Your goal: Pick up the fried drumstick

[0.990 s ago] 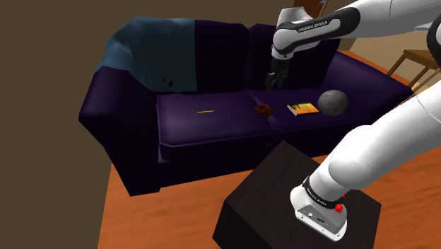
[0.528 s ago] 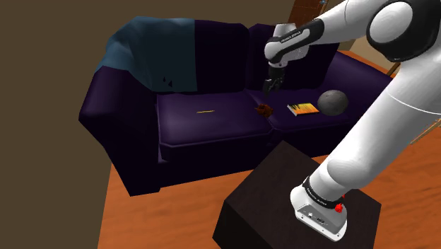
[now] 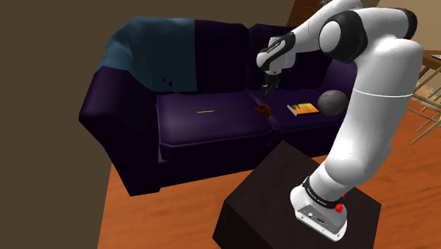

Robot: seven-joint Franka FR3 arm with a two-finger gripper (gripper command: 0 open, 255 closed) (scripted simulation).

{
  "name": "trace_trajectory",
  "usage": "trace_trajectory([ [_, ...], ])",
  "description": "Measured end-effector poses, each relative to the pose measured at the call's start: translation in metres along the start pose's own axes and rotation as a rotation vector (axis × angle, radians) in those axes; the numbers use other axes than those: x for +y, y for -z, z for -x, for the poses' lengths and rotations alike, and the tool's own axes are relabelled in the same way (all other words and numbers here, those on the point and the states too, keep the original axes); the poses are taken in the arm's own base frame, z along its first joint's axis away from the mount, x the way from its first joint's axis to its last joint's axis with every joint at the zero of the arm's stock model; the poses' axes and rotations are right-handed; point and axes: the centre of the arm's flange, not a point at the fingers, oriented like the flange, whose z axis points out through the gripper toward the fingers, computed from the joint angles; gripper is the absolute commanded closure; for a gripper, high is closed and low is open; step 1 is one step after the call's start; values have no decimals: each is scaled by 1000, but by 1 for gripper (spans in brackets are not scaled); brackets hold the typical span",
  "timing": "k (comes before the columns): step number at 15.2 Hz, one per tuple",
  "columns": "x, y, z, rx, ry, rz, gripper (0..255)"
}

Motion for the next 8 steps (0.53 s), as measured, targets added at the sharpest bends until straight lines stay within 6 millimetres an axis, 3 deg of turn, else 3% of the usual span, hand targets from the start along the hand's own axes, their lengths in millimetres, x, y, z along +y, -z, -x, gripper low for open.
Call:
trace_trajectory([
  [8, 65, -75, -49, -24, -10, -5, 0],
])
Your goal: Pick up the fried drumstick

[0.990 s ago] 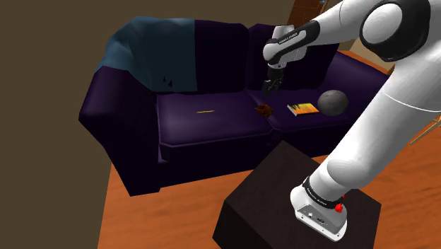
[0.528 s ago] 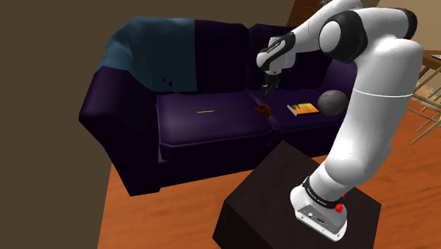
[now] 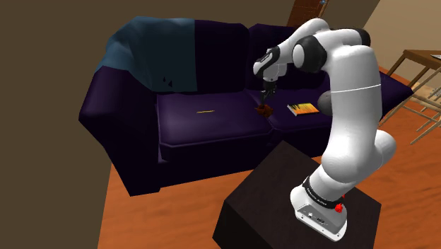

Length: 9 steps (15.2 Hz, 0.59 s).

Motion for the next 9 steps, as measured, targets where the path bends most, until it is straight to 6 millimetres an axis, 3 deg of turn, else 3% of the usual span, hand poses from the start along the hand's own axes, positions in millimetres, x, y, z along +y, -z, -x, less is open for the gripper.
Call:
trace_trajectory([
  [4, 29, -33, -26, -12, -5, -3, 0],
  [9, 31, -60, -35, -13, -5, -4, 0],
])
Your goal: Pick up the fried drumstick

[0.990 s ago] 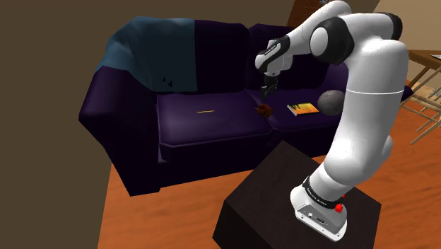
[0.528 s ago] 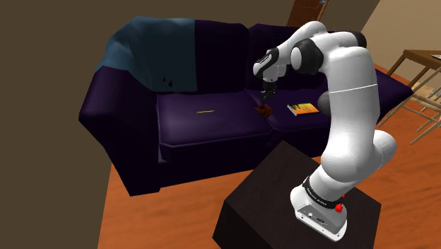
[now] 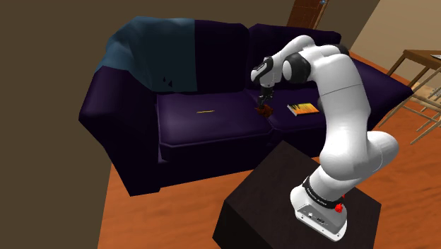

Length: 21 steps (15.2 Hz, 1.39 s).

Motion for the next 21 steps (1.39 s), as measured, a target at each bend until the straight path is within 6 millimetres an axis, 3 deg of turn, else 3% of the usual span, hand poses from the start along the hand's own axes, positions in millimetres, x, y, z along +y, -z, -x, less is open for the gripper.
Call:
trace_trajectory([
  [3, -1, -15, -2, 0, 0, 0, 0],
  [4, -1, -17, -3, 0, 0, 0, 255],
  [14, -1, -17, -4, 2, 0, 0, 255],
  [21, 1, 12, 3, 0, 0, 0, 255],
])
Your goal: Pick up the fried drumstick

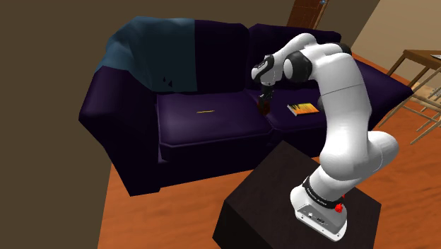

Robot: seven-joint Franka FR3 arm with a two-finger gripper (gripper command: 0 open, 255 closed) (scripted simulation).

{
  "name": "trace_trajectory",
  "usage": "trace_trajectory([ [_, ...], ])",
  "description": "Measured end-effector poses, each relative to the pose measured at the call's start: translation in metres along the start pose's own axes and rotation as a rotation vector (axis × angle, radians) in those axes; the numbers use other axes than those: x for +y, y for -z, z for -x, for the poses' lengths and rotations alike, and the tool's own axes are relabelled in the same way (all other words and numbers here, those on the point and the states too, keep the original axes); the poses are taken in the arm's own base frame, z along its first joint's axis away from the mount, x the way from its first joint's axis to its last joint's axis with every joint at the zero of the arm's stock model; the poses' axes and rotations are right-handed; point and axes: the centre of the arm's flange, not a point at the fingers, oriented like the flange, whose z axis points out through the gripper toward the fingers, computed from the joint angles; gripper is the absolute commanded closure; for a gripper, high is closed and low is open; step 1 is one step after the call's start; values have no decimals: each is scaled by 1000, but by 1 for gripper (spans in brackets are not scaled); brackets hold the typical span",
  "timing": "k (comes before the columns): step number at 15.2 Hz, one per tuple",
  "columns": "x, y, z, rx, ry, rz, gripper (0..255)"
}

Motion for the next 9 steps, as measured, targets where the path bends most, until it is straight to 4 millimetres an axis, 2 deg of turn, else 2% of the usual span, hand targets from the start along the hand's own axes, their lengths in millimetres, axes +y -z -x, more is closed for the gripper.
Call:
trace_trajectory([
  [9, 3, 45, 9, 0, 0, 0, 255],
])
